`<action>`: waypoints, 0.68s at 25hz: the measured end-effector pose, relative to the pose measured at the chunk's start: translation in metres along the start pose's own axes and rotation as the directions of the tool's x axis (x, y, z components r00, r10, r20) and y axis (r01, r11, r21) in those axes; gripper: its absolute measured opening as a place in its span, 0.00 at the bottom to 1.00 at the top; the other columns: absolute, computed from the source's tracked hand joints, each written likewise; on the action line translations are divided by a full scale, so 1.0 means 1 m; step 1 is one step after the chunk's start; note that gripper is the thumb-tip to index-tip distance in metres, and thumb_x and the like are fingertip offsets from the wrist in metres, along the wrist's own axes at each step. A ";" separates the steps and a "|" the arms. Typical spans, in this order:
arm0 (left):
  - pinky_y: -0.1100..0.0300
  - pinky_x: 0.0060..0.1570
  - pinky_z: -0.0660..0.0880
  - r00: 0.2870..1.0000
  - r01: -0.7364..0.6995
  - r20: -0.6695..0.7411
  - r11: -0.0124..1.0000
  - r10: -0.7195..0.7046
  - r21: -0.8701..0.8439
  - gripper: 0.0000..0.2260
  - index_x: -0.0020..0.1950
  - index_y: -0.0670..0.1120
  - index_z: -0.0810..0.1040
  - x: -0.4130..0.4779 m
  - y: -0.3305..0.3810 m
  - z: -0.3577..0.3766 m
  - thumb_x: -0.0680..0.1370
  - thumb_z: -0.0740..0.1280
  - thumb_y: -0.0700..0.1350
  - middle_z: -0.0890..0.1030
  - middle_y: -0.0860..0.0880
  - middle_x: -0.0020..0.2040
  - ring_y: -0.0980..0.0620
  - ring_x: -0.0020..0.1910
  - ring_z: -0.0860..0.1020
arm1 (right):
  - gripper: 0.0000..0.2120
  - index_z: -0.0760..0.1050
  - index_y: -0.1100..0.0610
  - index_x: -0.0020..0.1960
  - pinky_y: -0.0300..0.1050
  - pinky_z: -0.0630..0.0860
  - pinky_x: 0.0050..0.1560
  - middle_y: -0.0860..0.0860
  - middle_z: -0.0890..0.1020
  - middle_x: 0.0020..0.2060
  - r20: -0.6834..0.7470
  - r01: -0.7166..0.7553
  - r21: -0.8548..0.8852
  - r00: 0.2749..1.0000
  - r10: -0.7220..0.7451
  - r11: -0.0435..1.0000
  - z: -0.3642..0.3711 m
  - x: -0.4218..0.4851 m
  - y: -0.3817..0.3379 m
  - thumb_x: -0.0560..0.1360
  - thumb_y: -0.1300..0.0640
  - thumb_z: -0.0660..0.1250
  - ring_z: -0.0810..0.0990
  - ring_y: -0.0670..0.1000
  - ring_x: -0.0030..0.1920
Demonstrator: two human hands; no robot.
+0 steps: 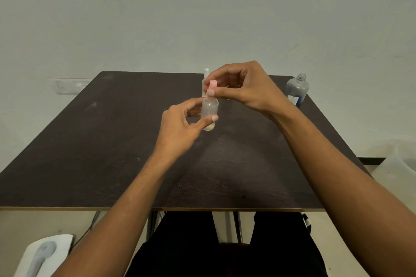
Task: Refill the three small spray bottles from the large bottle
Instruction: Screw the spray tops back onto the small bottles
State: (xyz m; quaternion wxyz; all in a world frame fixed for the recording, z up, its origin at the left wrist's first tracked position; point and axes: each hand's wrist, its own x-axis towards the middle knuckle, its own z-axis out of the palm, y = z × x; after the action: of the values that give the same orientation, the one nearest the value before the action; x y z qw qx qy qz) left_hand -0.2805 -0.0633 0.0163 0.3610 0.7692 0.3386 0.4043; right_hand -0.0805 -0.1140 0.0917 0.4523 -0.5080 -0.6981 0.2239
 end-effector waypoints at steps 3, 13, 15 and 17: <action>0.59 0.61 0.81 1.000 -0.010 0.008 1.000 0.010 0.003 0.21 0.67 0.55 0.83 -0.001 0.001 0.002 0.75 0.78 0.55 0.87 0.59 0.58 0.63 0.58 0.83 | 0.14 0.82 0.59 0.50 0.39 0.81 0.47 0.49 0.86 0.43 -0.118 -0.008 -0.102 0.993 -0.004 0.995 0.013 0.000 0.000 0.73 0.51 0.82 0.84 0.44 0.42; 0.58 0.61 0.81 1.000 -0.006 0.002 1.000 0.006 -0.011 0.20 0.66 0.54 0.84 -0.001 0.001 0.001 0.76 0.78 0.55 0.87 0.59 0.56 0.65 0.55 0.83 | 0.14 0.80 0.64 0.68 0.46 0.81 0.64 0.54 0.87 0.61 0.150 -0.001 0.099 0.989 -0.014 0.995 -0.004 0.000 -0.004 0.84 0.62 0.68 0.85 0.52 0.64; 0.58 0.61 0.81 1.000 -0.006 -0.003 1.000 0.006 -0.008 0.19 0.66 0.55 0.84 -0.002 0.001 0.000 0.76 0.78 0.56 0.87 0.60 0.56 0.66 0.55 0.83 | 0.12 0.83 0.63 0.64 0.42 0.82 0.59 0.52 0.89 0.56 0.067 -0.013 0.048 0.998 0.010 0.999 -0.001 0.001 -0.004 0.82 0.60 0.72 0.87 0.49 0.59; 0.59 0.61 0.81 1.000 -0.007 -0.006 1.000 0.007 -0.007 0.20 0.66 0.55 0.84 -0.002 0.001 0.000 0.75 0.78 0.56 0.87 0.60 0.56 0.66 0.55 0.83 | 0.11 0.86 0.60 0.58 0.38 0.82 0.51 0.50 0.90 0.49 -0.042 -0.022 -0.019 0.999 0.021 1.000 0.004 0.002 -0.004 0.77 0.57 0.78 0.88 0.46 0.51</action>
State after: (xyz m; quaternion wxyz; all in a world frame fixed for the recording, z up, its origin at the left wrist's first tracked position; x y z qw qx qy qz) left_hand -0.2808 -0.0651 0.0160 0.3614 0.7677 0.3357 0.4091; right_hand -0.0862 -0.1130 0.0941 0.4594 -0.5243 -0.6852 0.2111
